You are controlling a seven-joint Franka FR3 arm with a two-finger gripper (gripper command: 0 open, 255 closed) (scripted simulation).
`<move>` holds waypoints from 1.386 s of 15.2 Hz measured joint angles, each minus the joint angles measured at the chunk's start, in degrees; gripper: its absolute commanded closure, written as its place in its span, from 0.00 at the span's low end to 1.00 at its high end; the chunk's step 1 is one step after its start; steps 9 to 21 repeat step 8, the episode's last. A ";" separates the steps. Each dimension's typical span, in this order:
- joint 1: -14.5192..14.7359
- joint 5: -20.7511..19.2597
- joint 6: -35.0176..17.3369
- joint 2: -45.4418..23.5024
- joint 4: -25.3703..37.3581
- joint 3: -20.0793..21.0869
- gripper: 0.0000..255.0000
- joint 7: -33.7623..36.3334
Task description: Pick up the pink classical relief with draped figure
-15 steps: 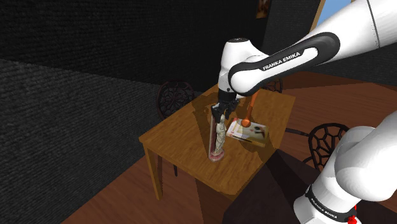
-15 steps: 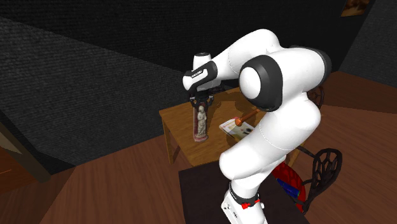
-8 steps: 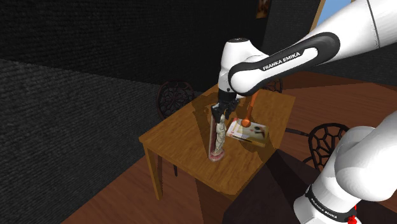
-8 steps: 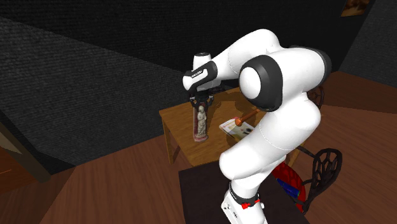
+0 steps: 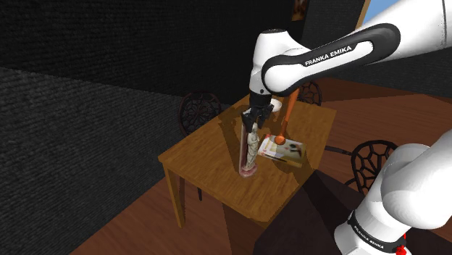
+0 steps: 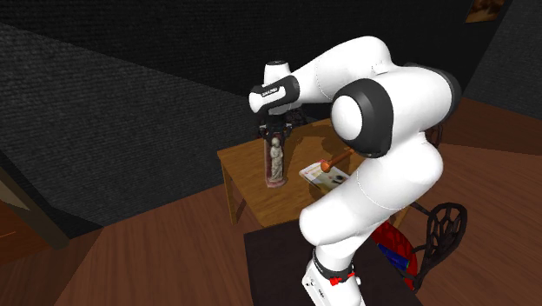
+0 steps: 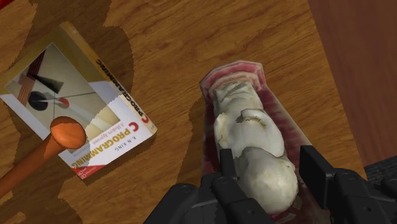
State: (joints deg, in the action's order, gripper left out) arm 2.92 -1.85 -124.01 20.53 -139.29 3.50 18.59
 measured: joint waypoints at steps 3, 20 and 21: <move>0.04 0.09 2.46 0.60 1.86 0.00 1.00 -0.07; 0.10 0.21 6.17 1.78 4.39 -0.02 1.00 -0.21; 0.10 0.21 6.17 1.78 4.39 -0.02 1.00 -0.21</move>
